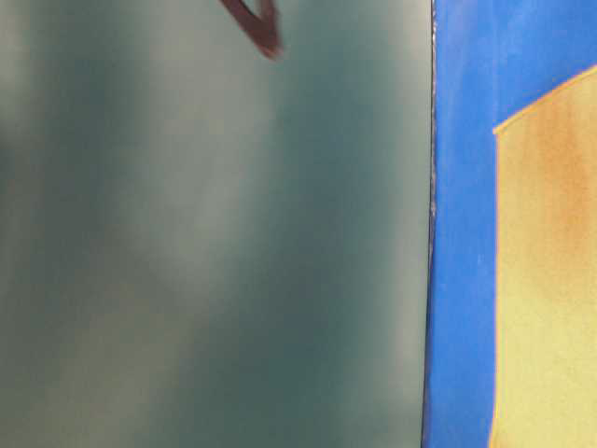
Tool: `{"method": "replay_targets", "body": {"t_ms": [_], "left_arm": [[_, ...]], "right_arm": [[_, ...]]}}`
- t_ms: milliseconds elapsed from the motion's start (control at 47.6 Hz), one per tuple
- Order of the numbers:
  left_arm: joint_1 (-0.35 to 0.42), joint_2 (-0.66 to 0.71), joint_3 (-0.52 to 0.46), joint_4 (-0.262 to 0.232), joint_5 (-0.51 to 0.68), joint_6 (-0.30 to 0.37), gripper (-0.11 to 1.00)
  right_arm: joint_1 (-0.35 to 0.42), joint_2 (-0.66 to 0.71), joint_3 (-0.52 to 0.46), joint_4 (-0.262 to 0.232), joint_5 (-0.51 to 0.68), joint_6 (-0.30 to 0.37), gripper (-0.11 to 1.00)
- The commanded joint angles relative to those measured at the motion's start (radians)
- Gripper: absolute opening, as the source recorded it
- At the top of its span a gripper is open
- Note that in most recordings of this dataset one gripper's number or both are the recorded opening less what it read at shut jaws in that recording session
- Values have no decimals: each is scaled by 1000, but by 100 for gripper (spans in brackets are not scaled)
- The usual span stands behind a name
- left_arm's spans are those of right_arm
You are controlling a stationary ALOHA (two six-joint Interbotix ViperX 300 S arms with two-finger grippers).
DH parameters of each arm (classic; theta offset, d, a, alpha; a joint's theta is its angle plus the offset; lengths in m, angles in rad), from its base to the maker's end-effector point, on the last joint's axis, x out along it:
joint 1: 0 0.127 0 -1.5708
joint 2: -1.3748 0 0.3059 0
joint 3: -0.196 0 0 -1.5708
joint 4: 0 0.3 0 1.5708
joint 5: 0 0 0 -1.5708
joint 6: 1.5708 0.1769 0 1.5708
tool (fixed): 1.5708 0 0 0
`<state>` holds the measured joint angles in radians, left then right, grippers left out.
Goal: Fold the orange towel.
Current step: 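Move both grippers to the towel's far corners and grasp them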
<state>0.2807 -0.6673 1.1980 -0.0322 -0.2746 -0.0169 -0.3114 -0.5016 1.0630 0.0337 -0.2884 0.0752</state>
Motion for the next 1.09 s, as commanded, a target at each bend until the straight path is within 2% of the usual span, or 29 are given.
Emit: {"method": "replay_targets", "body": {"t_ms": [0, 147, 231, 294, 630, 903, 966, 1071], "left_arm": [[58, 55, -9, -5, -28, -17, 24], [137, 181, 3, -3, -67, -34, 70], [163, 264, 3, -3, -100, -34, 87], [179, 327, 2, -3, -127, -34, 93], [261, 658, -40, -3, -288, -35, 93], [264, 736, -63, -3, -275, -34, 89], [262, 736, -64, -2, -255, -32, 80], [259, 736, -63, 2, -232, -25, 53]], "right_arm": [[-32, 98, -63, 5, 11, 11, 17], [-89, 279, -138, 2, 49, 9, 58], [-115, 370, -164, 0, 54, 9, 59], [-130, 439, -189, 0, 52, 8, 56], [-150, 647, -278, -2, 43, 8, 55], [-153, 681, -290, -2, 43, 8, 51], [-153, 681, -290, -2, 44, 8, 43], [-153, 680, -288, -3, 48, 8, 18]]}}
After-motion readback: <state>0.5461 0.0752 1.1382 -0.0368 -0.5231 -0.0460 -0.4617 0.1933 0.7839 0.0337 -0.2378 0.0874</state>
